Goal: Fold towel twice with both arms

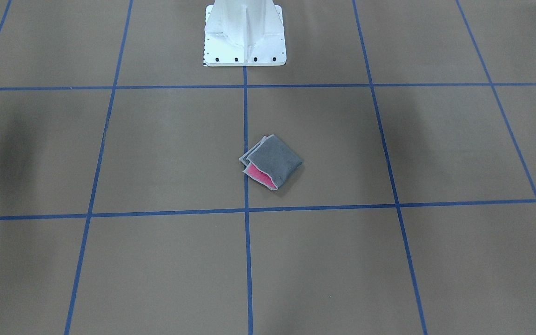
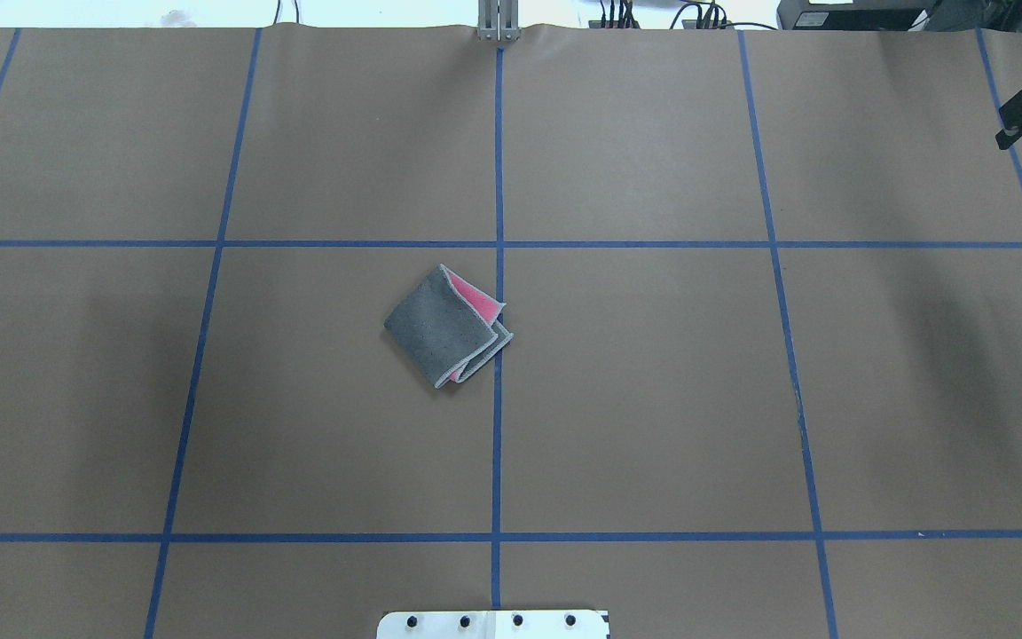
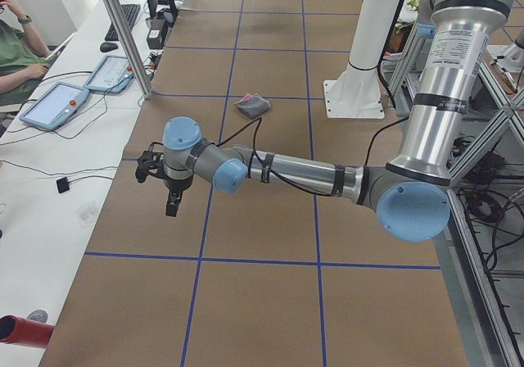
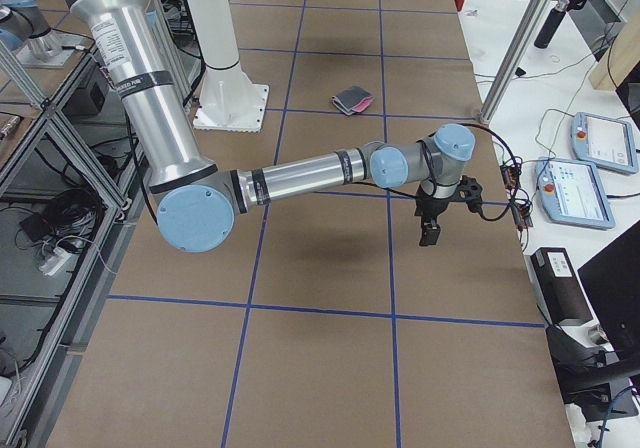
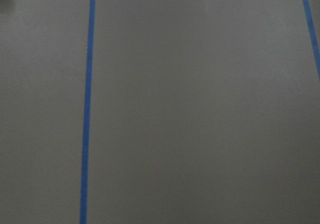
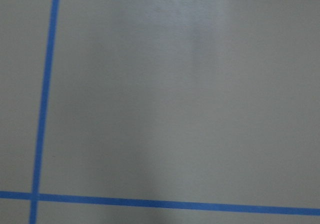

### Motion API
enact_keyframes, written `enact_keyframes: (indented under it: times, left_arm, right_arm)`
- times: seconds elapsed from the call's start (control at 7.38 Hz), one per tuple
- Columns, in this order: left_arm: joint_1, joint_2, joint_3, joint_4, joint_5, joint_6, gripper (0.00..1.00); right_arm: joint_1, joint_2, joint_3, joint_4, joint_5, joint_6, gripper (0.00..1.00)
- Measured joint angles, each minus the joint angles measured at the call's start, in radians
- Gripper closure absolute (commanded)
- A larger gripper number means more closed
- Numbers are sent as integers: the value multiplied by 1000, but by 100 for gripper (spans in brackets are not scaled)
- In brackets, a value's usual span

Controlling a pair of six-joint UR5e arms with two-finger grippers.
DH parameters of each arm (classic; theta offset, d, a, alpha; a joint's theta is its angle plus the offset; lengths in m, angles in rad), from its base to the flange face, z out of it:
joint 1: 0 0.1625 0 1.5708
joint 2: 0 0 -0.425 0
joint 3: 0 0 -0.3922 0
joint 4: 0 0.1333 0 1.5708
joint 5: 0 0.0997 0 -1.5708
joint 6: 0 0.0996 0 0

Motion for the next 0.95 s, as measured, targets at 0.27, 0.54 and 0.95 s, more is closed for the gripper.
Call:
enact_keyframes:
  times: [0.27, 0.54, 0.95]
  left_arm:
    - [-55, 71, -6, -1, 12, 201, 0]
    - [-66, 125, -1, -25, 71, 257, 0]
    - [-66, 221, -95, 61, 105, 267, 0]
  right_arm:
    - [29, -49, 7, 39, -2, 4, 0]
    - [66, -123, 56, 52, 32, -7, 0]
    - [133, -216, 140, 22, 99, -92, 0]
